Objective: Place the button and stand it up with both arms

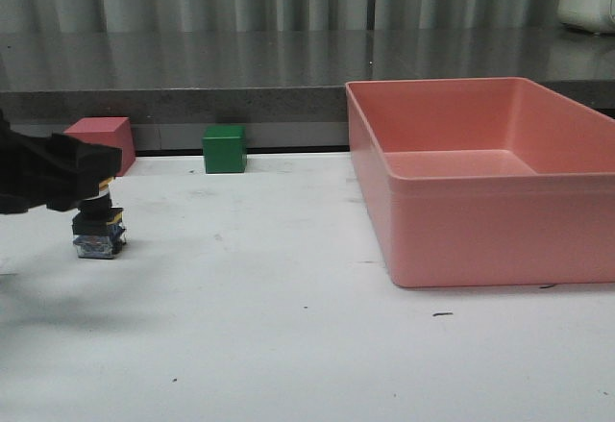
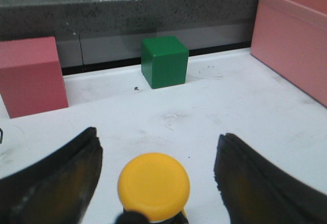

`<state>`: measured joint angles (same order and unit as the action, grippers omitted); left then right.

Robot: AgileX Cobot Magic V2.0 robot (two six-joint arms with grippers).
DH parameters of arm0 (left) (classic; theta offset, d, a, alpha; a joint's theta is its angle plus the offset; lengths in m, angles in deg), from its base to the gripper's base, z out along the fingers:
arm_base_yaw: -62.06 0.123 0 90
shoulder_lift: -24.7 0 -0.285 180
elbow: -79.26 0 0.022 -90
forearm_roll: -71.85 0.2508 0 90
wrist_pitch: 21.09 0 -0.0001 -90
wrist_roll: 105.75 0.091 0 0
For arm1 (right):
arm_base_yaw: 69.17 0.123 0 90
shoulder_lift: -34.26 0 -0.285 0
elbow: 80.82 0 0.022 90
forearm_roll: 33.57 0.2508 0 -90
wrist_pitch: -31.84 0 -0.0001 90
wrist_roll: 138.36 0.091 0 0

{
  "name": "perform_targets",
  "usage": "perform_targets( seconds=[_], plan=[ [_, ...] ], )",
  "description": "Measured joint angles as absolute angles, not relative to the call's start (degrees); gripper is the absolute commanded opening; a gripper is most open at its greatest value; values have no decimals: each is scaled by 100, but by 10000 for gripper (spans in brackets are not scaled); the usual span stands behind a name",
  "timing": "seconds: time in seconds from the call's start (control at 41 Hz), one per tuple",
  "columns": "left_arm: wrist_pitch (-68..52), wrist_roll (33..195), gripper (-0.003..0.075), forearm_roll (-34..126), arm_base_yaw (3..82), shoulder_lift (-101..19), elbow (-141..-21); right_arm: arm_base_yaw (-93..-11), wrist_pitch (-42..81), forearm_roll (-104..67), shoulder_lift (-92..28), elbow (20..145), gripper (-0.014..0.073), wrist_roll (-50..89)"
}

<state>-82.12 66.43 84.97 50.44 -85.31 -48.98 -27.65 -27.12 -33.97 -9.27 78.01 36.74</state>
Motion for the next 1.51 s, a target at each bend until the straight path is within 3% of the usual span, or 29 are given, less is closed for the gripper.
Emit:
perform_targets(
  seconds=[0.414,0.609,0.877,1.048,1.511],
  plan=[
    [-2914,5740,462,8806,4900,-5299,-5062,-2765,-2712,-3397,-927,7801,424,3674],
    [-108,5683,462,8690,4283,-3983,-5838,-2765,-2712,-3397,-927,7801,424,3674],
    [2773,5822,462,8608,3275,-2836,-7045,-2765,-2712,-3397,-927,7801,424,3671],
    [3769,5838,462,8480,2772,-2266,-7374,-2765,-2712,-3397,-927,7801,424,3671],
    [3975,5858,462,8444,2589,-1821,-7383,-2765,-2712,-3397,-927,7801,424,3671]
  ],
)
